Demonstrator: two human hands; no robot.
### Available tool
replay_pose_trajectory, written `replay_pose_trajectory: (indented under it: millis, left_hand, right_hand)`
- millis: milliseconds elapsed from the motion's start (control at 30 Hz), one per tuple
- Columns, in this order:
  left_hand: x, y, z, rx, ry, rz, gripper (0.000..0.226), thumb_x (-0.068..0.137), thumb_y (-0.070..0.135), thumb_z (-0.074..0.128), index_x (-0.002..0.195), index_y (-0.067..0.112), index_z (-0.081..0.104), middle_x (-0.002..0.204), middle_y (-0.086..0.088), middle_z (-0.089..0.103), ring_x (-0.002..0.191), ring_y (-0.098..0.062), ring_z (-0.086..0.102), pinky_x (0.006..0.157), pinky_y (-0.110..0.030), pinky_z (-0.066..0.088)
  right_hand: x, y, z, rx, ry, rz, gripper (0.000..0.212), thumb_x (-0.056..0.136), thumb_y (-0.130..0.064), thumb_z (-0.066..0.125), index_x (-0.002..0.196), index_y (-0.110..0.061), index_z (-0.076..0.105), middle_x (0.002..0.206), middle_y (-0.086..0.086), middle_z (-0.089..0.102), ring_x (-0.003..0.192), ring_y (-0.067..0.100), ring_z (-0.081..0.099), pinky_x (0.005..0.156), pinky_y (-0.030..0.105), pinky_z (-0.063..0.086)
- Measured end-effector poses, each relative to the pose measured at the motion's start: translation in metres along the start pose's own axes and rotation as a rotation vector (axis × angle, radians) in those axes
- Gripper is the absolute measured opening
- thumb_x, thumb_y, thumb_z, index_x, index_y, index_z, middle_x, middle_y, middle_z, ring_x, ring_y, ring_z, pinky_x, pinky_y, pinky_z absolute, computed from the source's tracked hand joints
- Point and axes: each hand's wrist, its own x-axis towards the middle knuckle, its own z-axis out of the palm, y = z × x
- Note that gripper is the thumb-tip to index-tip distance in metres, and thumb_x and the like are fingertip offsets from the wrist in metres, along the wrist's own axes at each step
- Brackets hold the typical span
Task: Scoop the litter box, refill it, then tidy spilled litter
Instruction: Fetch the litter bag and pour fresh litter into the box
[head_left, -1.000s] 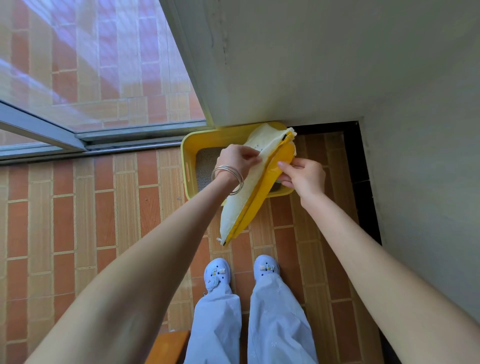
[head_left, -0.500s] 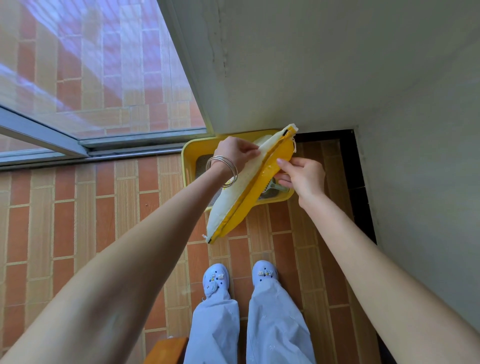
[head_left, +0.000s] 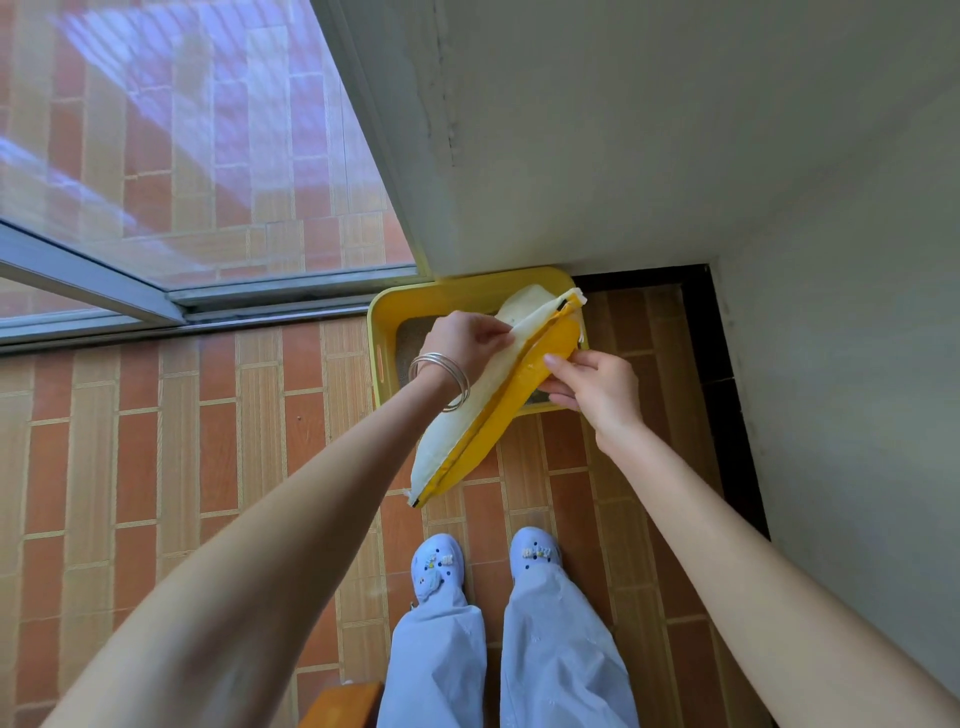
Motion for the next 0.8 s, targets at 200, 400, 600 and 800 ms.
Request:
replay_pose_trajectory:
  millis: [200,400,600,800]
  left_hand:
    - [-0.021,-0.019,0.010,0.009,0.005,0.015,0.021,0.086,0.030,0.066,0.101,0.016,0.073,0.093,-0.002,0.073,0.074,-0.008,0.061,0.073,-0.028,0.053]
    - [-0.020,-0.013,0.007,0.043,0.031,0.055,0.023,0.087,0.032,0.064,0.103,0.018,0.073,0.096,-0.001,0.072,0.085,-0.015,0.066,0.078,-0.033,0.054]
    - [-0.040,-0.023,0.002,0.135,0.063,0.154,0.017,0.087,0.032,0.065,0.096,0.022,0.075,0.088,0.002,0.073,0.078,-0.015,0.065,0.068,-0.032,0.053]
    - [-0.073,-0.053,0.023,0.252,0.089,0.391,0.021,0.084,0.036,0.060,0.073,0.025,0.074,0.066,0.008,0.067,0.061,-0.017,0.064,0.046,-0.023,0.047]
  right_hand:
    - [-0.009,0.012,-0.014,-0.039,-0.117,0.019,0.027,0.086,-0.021,0.066,0.110,-0.009,0.062,0.095,0.010,0.071,0.083,0.018,0.070,0.069,0.025,0.058]
    - [-0.012,0.011,-0.009,0.011,-0.180,0.013,0.022,0.088,-0.015,0.061,0.109,-0.006,0.061,0.100,0.013,0.070,0.085,0.017,0.069,0.073,0.026,0.058]
    - [-0.013,0.002,-0.018,0.058,-0.289,0.080,0.040,0.079,-0.045,0.059,0.109,-0.017,0.062,0.105,0.007,0.069,0.097,0.021,0.066,0.085,0.039,0.054]
    - [0.003,-0.003,-0.012,-0.009,-0.195,0.210,0.041,0.088,-0.049,0.053,0.112,-0.017,0.056,0.108,0.001,0.063,0.096,0.021,0.062,0.067,0.032,0.051]
